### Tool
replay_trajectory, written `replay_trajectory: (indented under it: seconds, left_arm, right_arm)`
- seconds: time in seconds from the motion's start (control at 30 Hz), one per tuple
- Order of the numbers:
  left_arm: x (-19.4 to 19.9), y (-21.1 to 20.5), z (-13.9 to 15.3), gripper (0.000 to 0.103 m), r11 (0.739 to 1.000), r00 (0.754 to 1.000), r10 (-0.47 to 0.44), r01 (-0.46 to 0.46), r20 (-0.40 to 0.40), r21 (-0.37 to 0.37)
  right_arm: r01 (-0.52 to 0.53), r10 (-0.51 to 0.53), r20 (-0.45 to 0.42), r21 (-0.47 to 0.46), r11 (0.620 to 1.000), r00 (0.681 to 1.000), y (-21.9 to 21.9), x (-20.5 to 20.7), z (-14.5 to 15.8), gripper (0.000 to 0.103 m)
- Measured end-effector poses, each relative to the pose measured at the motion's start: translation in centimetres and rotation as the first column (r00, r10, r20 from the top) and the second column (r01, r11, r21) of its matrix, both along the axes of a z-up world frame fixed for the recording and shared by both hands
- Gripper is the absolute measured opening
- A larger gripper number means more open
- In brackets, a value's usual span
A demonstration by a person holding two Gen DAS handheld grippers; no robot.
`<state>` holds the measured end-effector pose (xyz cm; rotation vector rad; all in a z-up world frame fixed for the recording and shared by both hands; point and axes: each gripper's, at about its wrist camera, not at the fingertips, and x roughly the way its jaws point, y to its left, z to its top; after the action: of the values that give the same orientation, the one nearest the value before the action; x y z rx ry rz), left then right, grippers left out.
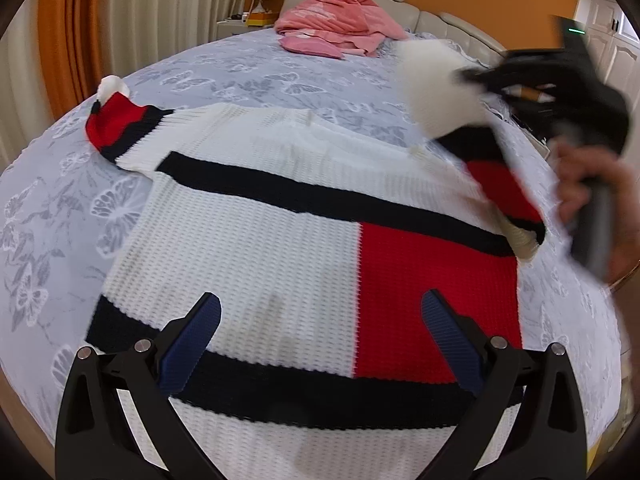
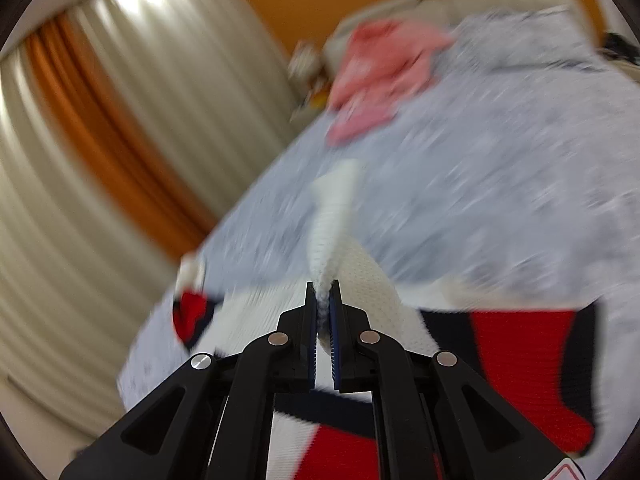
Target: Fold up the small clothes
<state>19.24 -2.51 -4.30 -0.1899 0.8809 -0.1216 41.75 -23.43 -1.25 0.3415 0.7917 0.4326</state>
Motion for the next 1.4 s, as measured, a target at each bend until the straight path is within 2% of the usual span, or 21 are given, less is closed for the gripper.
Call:
replay_trajectory:
  seconds: [0.13,0.23,0.3,0.37,0.43,0.5,0.6,0.67,0.7,0.73,0.77,0.8,0.87,0.93,1.03,1.07,1.13,1.17,1.23,1.33,1.4]
  left_arm:
    - [0.8,1.9,-0.3,0.098,1.000,1.000,0.021,-0.022,-0.016,-0.014]
    - [2.8,3.7,-0.2,0.098,0.995,0.999,0.047,-0.049,-0.027,-0.081]
    - [4.6,4.6,-0.2,0.098,0.988,0.998,0.062,-0.066,-0.034,-0.139]
    - [7.1,5.0,-0.4,0.098,0.978,0.996,0.071,-0.078,-0.044,-0.194]
    - [10.0,4.7,-1.3,0.098,0.974,0.993,0.086,-0.100,-0.078,-0.204]
    - [13.4,4.0,-3.3,0.098,0.971,0.984,0.096,-0.125,-0.149,-0.204]
    - [16.4,3.0,-6.1,0.097,0.958,0.961,0.111,-0.172,-0.255,-0.229]
    - [17.4,2.6,-6.5,0.094,0.951,0.958,0.161,-0.215,-0.239,-0.221]
    - [17.8,2.2,-6.4,0.072,0.957,0.968,0.134,-0.182,-0.211,-0.226]
    - [18.5,1.8,-6.4,0.029,0.960,0.976,0.072,-0.124,-0.206,-0.251]
    - [19.2,1.6,-6.6,0.016,0.958,0.973,0.048,-0.109,-0.226,-0.265]
    - [19.7,1.8,-6.7,0.010,0.954,0.969,0.053,-0.121,-0.240,-0.276]
    - [20.3,2.9,-5.9,0.007,0.944,0.979,0.074,-0.130,-0.189,-0.304]
    - [20.7,3.5,-4.6,0.007,0.951,0.986,0.098,-0.133,-0.135,-0.279]
    - [21.6,5.2,-3.3,0.007,0.958,0.985,0.148,-0.165,-0.089,-0.233]
    - [22.2,5.8,-3.8,0.007,0.960,0.983,0.149,-0.170,-0.107,-0.223]
    - [22.5,5.6,-5.6,0.007,0.972,0.979,0.138,-0.163,-0.150,-0.170]
    - [22.5,5.4,-7.1,0.007,0.979,0.974,0.128,-0.155,-0.186,-0.135]
    - [21.9,5.2,-7.3,0.008,0.982,0.983,0.121,-0.139,-0.135,-0.126]
    - [22.3,5.1,-7.1,0.008,0.979,0.981,0.124,-0.145,-0.146,-0.142]
    - [22.6,5.2,-7.2,0.010,0.979,0.982,0.115,-0.138,-0.147,-0.149]
  right_arm:
    - [-0.141,0.115,-0.163,-0.158,0.977,0.980,7.3,0.1,-6.8,0.013]
    - [-0.106,0.086,-0.126,-0.156,0.982,0.988,5.2,-2.3,-6.6,0.021]
    - [0.033,-0.036,-0.033,-0.108,0.994,0.999,1.1,-6.1,-4.8,0.068]
    - [0.230,-0.225,0.047,-0.144,0.962,0.973,-3.7,-10.1,-4.3,0.076]
    - [0.345,-0.348,0.026,-0.229,0.910,0.937,-8.9,-12.8,-5.3,0.076]
    - [0.370,-0.399,-0.047,-0.288,0.883,0.916,-11.9,-13.7,-7.8,0.076]
    - [0.378,-0.427,-0.151,-0.272,0.885,0.892,-15.0,-13.8,-11.3,0.075]
    - [0.385,-0.423,-0.183,-0.209,0.899,0.888,-15.9,-13.1,-12.5,0.075]
    - [0.389,-0.423,-0.182,-0.194,0.901,0.888,-15.8,-12.6,-12.6,0.075]
    - [0.398,-0.428,-0.171,-0.183,0.899,0.888,-15.5,-11.9,-12.8,0.075]
    - [0.401,-0.429,-0.165,-0.175,0.899,0.888,-15.4,-11.5,-12.9,0.072]
    - [0.402,-0.426,-0.158,-0.160,0.901,0.891,-15.2,-10.9,-12.9,0.049]
    - [0.407,-0.432,-0.175,-0.162,0.899,0.885,-14.9,-9.8,-12.5,0.013]
    - [0.447,-0.464,-0.131,-0.143,0.883,0.876,-15.6,-10.2,-10.9,0.012]
    - [0.453,-0.464,-0.016,-0.193,0.871,0.886,-15.5,-11.5,-8.1,0.012]
    - [0.428,-0.446,-0.013,-0.261,0.866,0.895,-15.0,-11.6,-9.0,0.012]
    - [0.362,-0.421,-0.110,-0.347,0.865,0.900,-14.6,-10.6,-12.4,0.012]
    - [0.360,-0.410,-0.076,-0.353,0.863,0.909,-14.4,-11.1,-13.2,0.012]
    - [0.363,-0.414,-0.077,-0.356,0.861,0.907,-14.3,-11.2,-12.3,0.012]
    - [0.390,-0.425,-0.028,-0.350,0.852,0.905,-14.2,-12.0,-10.5,0.011]
    - [0.383,-0.442,-0.087,-0.370,0.847,0.893,-14.8,-12.0,-12.4,0.011]
